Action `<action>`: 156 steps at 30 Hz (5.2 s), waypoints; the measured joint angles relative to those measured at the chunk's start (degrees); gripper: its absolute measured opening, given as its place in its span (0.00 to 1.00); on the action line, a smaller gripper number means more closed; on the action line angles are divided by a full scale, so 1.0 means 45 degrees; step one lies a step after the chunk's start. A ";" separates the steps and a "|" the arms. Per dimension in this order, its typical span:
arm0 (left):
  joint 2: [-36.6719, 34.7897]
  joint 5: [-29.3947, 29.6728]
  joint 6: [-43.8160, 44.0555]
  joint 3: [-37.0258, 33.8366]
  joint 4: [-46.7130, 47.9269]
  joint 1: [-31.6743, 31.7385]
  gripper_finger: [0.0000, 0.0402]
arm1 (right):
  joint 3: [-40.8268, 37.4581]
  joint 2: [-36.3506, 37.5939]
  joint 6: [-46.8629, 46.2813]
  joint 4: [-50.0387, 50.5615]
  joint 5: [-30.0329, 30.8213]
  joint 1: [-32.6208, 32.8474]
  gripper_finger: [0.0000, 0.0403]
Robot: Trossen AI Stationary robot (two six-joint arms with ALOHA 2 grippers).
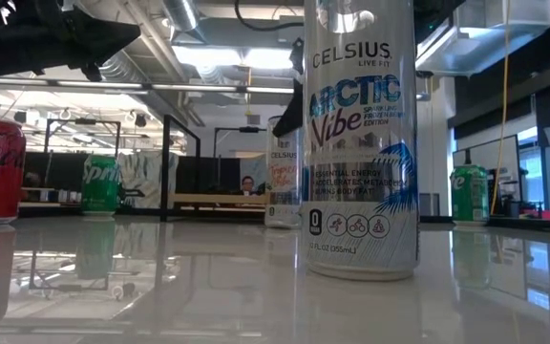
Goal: Place canned beverage on shelf
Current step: Put the top white and yellow soda can on the shelf
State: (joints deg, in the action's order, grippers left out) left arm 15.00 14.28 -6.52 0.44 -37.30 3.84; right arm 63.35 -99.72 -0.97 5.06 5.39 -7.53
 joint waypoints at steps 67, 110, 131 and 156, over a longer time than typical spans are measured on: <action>-0.0005 0.0005 -0.0020 0.0002 0.0083 -0.0001 0.00 | 0.1910 0.3366 0.2953 0.3431 -0.2119 -0.7588 0.59; -0.0005 0.0005 0.0029 -0.0002 0.0311 -0.0001 0.00 | 0.1778 0.2331 0.3191 0.4124 -0.2667 -0.7776 0.59; -0.0002 0.0005 0.0063 0.0001 0.0301 0.0004 0.00 | 0.1039 0.2368 0.3308 0.3146 -0.2443 -0.8009 0.62; -0.0004 0.0005 0.0073 -0.0002 0.0291 -0.0001 0.00 | 0.0944 0.2914 0.3617 0.4068 -0.3070 -0.8000 0.61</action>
State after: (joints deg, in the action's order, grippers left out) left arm 14.99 14.31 -6.20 0.43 -35.99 3.84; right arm 67.60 -86.61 15.30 23.37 -8.43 -43.53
